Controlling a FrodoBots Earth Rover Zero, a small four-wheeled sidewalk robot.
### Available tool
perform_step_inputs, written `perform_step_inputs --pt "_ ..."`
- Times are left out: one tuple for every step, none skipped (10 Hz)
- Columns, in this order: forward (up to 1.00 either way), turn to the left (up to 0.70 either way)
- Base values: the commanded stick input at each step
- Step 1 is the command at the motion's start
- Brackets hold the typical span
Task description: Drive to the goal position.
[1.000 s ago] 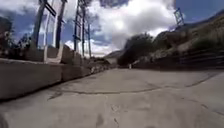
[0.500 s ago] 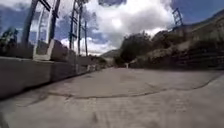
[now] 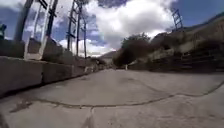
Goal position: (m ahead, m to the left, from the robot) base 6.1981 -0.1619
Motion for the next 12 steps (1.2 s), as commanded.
perform_step_inputs --pt "0.7 0.0" --pt "0.7 0.0" --pt "0.7 0.0" --pt "0.7 0.0" --pt "0.7 0.0" --pt "0.7 0.0" --pt "0.7 0.0" --pt "0.7 0.0" --pt "0.7 0.0" --pt "0.7 0.0" --pt "0.7 0.0" --pt "0.7 0.0"
